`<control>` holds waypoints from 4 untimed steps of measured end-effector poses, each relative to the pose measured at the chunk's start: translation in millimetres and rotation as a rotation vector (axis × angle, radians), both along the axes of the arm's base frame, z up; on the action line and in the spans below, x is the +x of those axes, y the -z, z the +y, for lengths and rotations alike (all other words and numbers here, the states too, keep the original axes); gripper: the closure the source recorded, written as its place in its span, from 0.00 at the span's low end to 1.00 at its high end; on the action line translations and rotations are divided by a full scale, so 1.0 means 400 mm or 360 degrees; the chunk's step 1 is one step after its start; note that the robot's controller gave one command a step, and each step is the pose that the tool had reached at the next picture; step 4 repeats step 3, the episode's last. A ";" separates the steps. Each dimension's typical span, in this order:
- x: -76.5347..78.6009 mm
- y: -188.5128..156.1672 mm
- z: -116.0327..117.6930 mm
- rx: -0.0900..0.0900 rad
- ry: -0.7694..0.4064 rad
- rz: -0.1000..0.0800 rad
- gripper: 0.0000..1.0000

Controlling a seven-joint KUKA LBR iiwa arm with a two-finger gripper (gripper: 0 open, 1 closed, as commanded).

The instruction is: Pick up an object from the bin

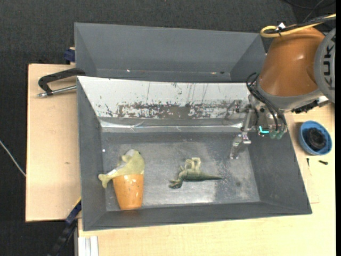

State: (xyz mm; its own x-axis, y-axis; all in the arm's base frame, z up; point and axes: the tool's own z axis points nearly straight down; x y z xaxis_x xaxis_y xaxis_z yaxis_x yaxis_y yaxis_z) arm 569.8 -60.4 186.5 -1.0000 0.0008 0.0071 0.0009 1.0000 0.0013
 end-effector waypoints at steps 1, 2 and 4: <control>-0.072 0.279 0.119 0.0004 -0.0212 0.0001 0.00; -0.065 0.268 0.115 0.0000 -0.0209 -0.0012 1.00; -0.118 -0.170 0.170 -0.0002 -0.0672 -0.0033 1.00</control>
Offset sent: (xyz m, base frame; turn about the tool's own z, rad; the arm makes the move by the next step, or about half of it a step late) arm -0.0269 0.0449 -0.1079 -0.1311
